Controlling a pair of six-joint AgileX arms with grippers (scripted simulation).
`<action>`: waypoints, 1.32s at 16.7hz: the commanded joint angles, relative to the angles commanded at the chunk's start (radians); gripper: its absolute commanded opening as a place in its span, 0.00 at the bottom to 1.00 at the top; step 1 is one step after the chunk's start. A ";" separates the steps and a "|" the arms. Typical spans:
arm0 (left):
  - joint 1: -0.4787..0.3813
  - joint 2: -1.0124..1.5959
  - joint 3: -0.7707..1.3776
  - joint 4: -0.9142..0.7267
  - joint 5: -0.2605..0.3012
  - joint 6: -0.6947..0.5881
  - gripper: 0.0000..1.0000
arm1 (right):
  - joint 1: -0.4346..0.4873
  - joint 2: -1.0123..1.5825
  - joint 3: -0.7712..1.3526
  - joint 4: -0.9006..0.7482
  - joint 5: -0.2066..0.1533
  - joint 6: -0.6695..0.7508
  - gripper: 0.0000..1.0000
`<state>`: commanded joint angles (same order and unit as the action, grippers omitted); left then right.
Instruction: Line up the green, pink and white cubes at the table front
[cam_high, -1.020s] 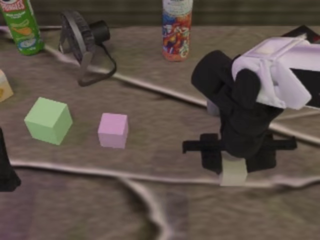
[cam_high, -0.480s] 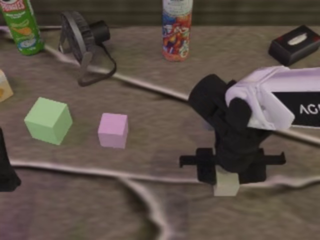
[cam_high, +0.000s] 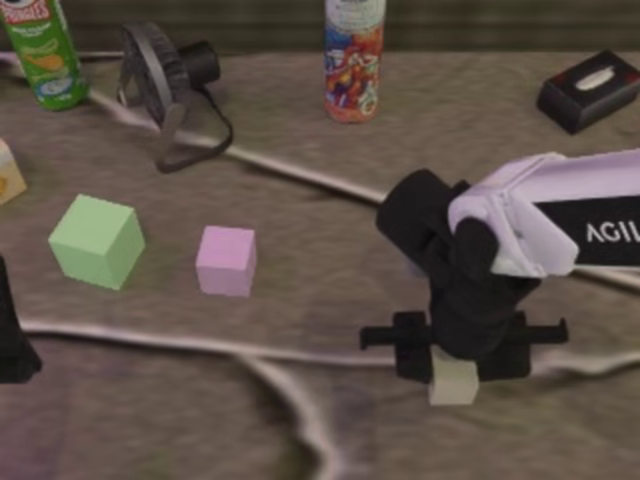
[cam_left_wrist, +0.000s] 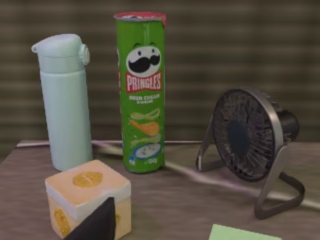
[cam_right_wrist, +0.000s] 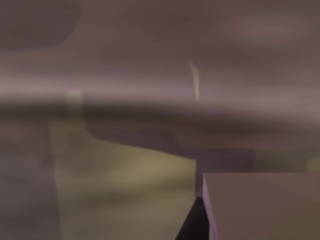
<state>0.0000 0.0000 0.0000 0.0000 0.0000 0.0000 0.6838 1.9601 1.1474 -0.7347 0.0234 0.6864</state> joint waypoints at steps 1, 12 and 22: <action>0.000 0.000 0.000 0.000 0.000 0.000 1.00 | 0.000 0.000 0.000 0.000 0.000 0.000 0.23; 0.000 0.000 0.000 0.000 0.000 0.000 1.00 | 0.000 0.000 0.000 0.000 0.000 0.000 1.00; 0.000 0.000 0.000 0.000 0.000 0.000 1.00 | 0.002 -0.007 0.013 -0.017 0.000 -0.001 1.00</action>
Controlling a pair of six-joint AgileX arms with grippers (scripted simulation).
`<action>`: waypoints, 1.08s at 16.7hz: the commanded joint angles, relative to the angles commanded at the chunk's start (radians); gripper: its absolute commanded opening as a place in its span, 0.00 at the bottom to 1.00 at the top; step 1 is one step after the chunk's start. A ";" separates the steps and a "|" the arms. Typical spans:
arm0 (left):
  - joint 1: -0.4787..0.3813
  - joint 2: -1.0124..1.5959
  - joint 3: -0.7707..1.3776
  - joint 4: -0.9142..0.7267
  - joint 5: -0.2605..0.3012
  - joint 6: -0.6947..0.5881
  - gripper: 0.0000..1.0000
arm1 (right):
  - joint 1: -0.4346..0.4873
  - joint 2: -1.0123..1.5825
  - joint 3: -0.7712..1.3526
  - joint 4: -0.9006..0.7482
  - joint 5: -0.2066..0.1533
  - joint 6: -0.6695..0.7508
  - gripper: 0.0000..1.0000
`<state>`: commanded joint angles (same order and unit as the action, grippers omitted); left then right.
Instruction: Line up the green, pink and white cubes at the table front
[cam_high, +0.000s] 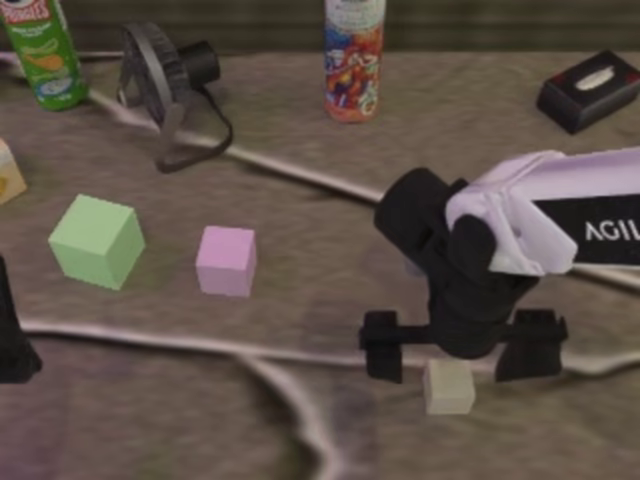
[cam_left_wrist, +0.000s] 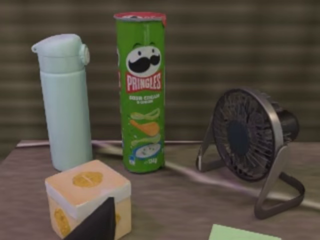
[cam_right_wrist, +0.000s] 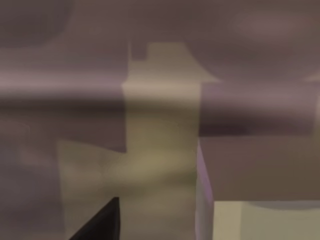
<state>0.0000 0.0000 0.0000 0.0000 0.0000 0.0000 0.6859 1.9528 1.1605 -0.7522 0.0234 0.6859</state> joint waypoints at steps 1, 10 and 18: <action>0.000 0.000 0.000 0.000 0.000 0.000 1.00 | 0.002 -0.010 0.015 -0.024 0.000 0.000 1.00; 0.000 0.000 0.000 0.000 0.000 0.000 1.00 | 0.009 -0.113 0.129 -0.245 -0.001 0.002 1.00; -0.053 0.219 0.213 -0.137 0.003 -0.036 1.00 | 0.019 -0.307 -0.038 -0.128 -0.008 -0.079 1.00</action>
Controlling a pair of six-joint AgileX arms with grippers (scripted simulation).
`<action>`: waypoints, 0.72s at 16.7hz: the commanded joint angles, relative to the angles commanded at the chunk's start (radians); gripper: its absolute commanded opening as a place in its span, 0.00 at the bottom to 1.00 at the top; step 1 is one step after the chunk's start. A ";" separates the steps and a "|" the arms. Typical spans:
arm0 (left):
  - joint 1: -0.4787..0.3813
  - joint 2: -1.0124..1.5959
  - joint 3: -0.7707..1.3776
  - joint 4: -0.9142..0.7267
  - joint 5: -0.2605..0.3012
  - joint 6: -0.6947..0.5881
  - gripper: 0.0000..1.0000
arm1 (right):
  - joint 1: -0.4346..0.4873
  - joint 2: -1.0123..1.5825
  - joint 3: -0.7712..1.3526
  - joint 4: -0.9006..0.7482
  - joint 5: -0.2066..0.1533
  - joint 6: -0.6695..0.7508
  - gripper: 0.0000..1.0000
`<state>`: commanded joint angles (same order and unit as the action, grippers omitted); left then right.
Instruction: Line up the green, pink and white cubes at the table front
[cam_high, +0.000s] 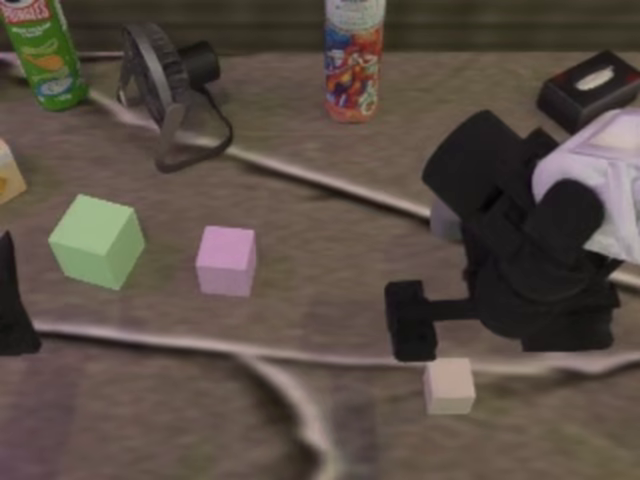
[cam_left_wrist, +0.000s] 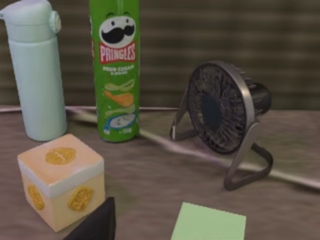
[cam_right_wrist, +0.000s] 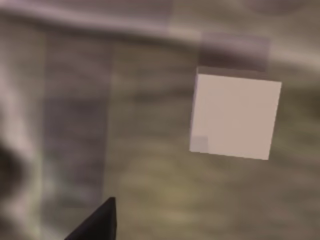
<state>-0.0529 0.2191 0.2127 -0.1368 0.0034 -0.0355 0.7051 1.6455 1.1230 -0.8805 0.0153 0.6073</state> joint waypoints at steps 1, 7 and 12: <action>-0.014 0.074 0.067 -0.042 0.000 -0.011 1.00 | -0.002 -0.070 -0.052 0.035 -0.002 -0.024 1.00; -0.121 0.694 0.554 -0.357 -0.003 -0.088 1.00 | -0.091 -0.597 -0.432 0.287 -0.019 -0.199 1.00; -0.218 1.276 0.973 -0.641 0.001 -0.156 1.00 | -0.273 -1.077 -0.780 0.523 -0.031 -0.369 1.00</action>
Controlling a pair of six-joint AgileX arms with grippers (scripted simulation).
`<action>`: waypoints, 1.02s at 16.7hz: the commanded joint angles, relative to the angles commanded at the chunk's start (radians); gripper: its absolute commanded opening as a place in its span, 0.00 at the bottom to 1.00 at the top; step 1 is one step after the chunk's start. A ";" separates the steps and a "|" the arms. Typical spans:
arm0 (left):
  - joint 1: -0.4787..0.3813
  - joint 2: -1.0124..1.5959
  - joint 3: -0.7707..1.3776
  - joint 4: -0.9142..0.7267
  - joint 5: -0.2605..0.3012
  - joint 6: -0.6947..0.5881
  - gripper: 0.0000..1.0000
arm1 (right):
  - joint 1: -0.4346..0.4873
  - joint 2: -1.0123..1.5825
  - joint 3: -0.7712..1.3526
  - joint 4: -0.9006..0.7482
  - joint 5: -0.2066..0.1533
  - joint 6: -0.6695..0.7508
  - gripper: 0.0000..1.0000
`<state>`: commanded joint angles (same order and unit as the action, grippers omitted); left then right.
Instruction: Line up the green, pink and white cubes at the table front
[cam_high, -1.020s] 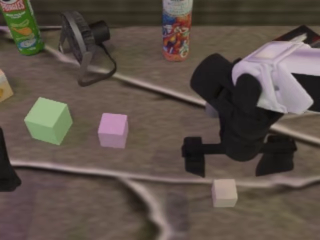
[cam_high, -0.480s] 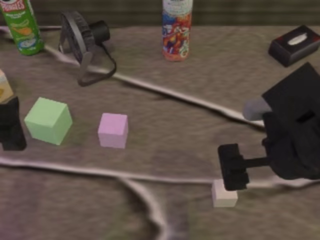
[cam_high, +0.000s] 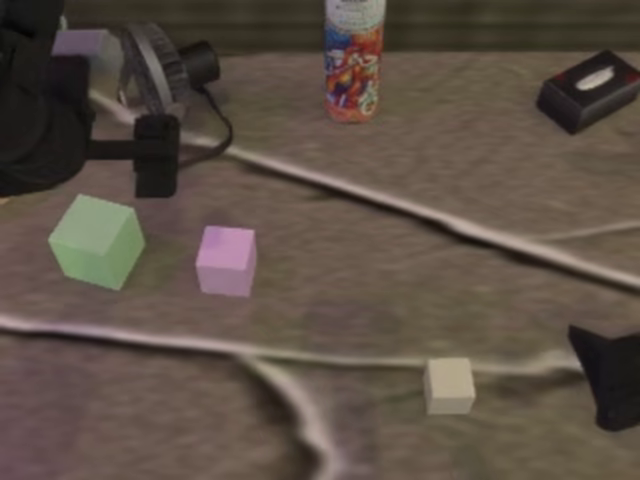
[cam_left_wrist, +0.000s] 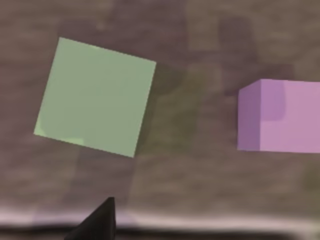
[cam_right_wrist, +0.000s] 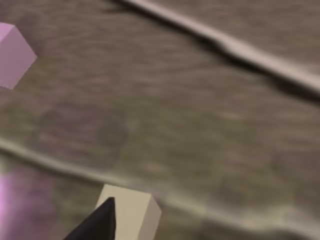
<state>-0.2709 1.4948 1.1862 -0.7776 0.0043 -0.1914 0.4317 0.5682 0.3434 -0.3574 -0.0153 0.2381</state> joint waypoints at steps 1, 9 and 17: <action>-0.018 0.103 0.077 -0.052 0.001 -0.012 1.00 | -0.042 -0.080 -0.057 0.042 0.000 -0.031 1.00; -0.126 0.654 0.551 -0.343 0.001 -0.084 1.00 | -0.366 -0.504 -0.322 0.315 0.013 -0.216 1.00; -0.135 0.725 0.616 -0.375 -0.001 -0.093 1.00 | -0.422 -0.568 -0.343 0.357 0.015 -0.238 1.00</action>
<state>-0.4058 2.2196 1.8026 -1.1522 0.0037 -0.2844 0.0100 0.0000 0.0000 0.0000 0.0000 0.0000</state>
